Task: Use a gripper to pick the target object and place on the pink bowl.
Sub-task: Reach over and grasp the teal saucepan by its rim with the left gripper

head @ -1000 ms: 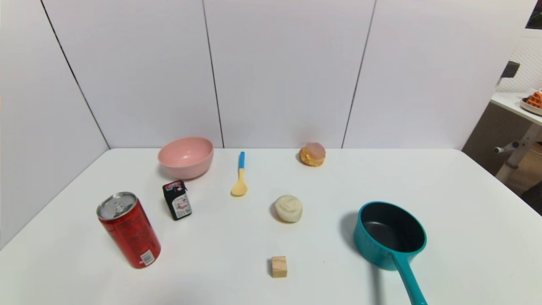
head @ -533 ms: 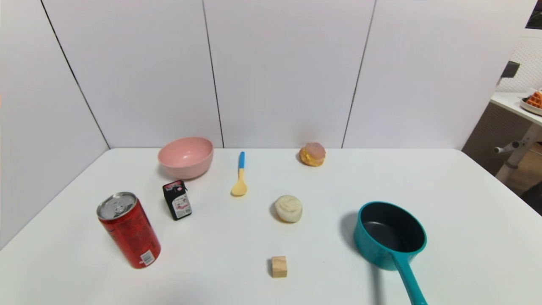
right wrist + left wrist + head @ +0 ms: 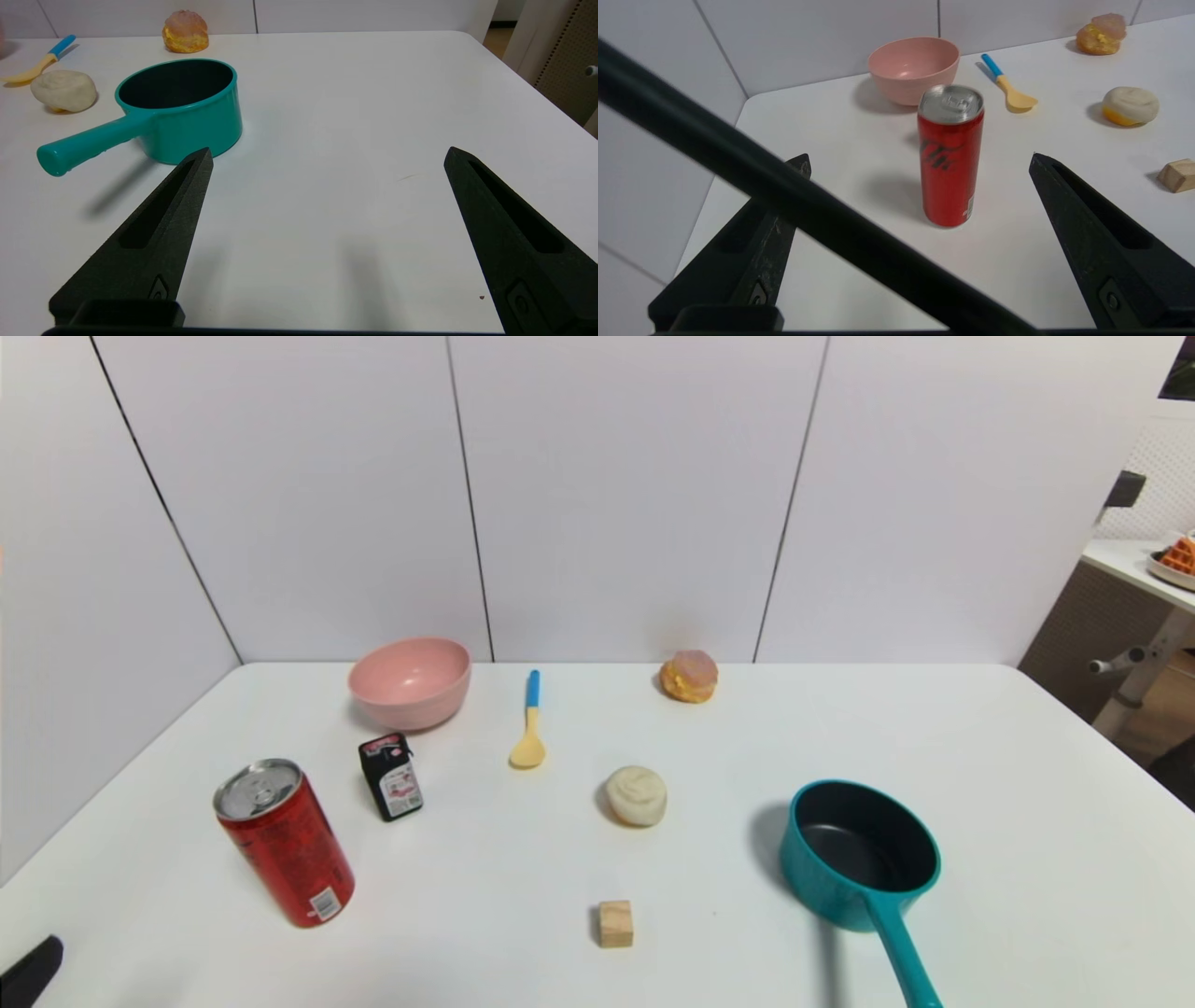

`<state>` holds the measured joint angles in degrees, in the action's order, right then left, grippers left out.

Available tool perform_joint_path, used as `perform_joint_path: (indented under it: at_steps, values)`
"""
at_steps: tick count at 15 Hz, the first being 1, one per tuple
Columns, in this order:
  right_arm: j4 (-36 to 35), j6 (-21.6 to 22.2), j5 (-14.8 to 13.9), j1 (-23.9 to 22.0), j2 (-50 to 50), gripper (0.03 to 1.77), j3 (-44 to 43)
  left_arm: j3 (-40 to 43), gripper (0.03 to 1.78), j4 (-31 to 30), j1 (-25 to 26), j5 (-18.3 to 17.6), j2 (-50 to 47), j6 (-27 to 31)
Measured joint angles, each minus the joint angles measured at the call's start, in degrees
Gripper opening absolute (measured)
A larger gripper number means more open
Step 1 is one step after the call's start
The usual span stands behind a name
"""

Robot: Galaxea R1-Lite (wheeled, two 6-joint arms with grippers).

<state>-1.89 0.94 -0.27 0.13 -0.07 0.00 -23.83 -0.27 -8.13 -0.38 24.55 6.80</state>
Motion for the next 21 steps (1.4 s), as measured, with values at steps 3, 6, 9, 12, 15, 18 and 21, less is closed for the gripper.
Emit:
perform_joint_path:
  at_steps: [3, 6, 9, 12, 15, 18, 21]
  values:
    - [0.00, -0.01, 0.00, 0.00, 0.00, 1.71, 0.00, -12.36, 1.69, -0.02, -6.47, -0.04, 13.04, 2.73]
    - [0.00, 0.02, 0.00, -0.02, 0.00, 1.71, 0.00, -24.37, 1.69, -0.04, -14.02, -0.15, 26.25, 5.40]
    - [-0.01, 0.02, 0.02, 0.00, 0.00, 1.71, 0.00, -34.32, 1.69, -0.59, -22.21, -0.37, 38.71, 6.10]
    - [-0.01, 0.02, 0.00, 0.00, 0.00, 1.71, 0.00, -44.22, 1.69, -1.07, -30.40, -0.69, 50.51, 6.25]
    - [-0.01, 0.02, 0.00, 0.02, 0.00, 1.71, 0.00, -52.69, 1.69, -1.21, -36.94, -0.85, 61.53, 5.92]
    - [0.00, 0.00, 0.00, 0.00, 0.00, 1.71, 0.00, -62.33, 1.69, -1.24, -42.64, -0.83, 71.89, 3.97]
    - [-0.01, 0.00, 0.02, 0.02, 0.00, 1.71, 0.00, -68.80, 1.69, 0.82, -47.54, 0.93, 80.36, 0.27]
